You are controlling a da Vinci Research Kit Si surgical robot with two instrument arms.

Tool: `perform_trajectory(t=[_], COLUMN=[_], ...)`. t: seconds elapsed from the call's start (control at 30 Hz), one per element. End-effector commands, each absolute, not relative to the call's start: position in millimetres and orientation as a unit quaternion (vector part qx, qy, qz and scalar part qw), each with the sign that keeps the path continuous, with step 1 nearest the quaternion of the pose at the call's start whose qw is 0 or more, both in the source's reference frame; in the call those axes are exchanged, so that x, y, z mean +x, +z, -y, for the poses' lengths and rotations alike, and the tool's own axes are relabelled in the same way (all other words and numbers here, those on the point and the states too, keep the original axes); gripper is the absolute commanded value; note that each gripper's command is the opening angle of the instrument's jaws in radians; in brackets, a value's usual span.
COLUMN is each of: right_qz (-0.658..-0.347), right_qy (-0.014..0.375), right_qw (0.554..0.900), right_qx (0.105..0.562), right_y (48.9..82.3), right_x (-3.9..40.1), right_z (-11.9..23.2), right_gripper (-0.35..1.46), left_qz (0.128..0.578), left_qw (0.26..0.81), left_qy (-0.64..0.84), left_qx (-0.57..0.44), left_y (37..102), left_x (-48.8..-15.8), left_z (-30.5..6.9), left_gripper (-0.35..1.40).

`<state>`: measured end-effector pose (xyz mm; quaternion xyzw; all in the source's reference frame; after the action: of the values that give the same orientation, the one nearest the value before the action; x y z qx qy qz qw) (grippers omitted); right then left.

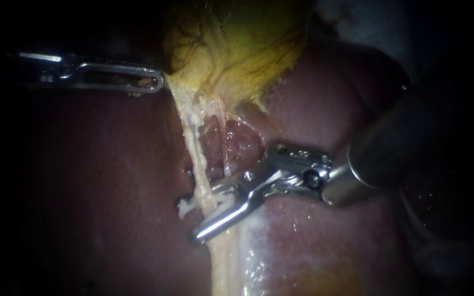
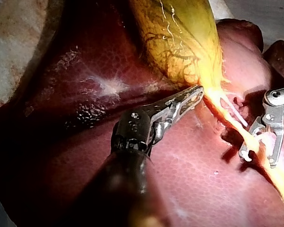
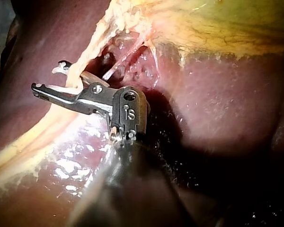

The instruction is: Clipping first clip left tube

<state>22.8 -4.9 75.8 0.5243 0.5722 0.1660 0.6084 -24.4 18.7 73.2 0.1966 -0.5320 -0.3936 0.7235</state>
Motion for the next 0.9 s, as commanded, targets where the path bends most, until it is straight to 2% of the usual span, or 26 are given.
perform_trajectory(t=[0.03, 0.23, 0.4, 0.57, 0.6, 0.9], right_qz=[-0.574, -0.579, -0.579, -0.579, -0.579, -0.575], right_qy=[0.164, 0.159, 0.159, 0.159, 0.159, 0.159], right_qw=[0.609, 0.609, 0.609, 0.609, 0.609, 0.614], right_qx=[0.522, 0.518, 0.518, 0.518, 0.518, 0.517], right_y=[75.7, 75.7, 75.8, 75.8, 75.8, 75.5], right_x=[22.8, 22.7, 22.7, 22.6, 22.6, 22.7], right_z=[5.0, 4.8, 4.7, 4.7, 4.7, 4.4], right_gripper=[0.42, 0.29, -0.01, -0.21, -0.34, -0.35], left_qz=[0.532, 0.532, 0.532, 0.532, 0.532, 0.532], left_qw=[0.724, 0.724, 0.724, 0.723, 0.723, 0.723], left_qy=[-0.393, -0.393, -0.393, -0.393, -0.393, -0.393], left_qx=[0.197, 0.197, 0.197, 0.197, 0.197, 0.197], left_y=[73.2, 73.2, 73.2, 73.2, 73.2, 73.2], left_x=[-24.4, -24.4, -24.4, -24.4, -24.4, -24.4], left_z=[-18.7, -18.7, -18.7, -18.7, -18.8, -18.8], left_gripper=[-0.35, -0.35, -0.35, -0.35, -0.35, -0.35])
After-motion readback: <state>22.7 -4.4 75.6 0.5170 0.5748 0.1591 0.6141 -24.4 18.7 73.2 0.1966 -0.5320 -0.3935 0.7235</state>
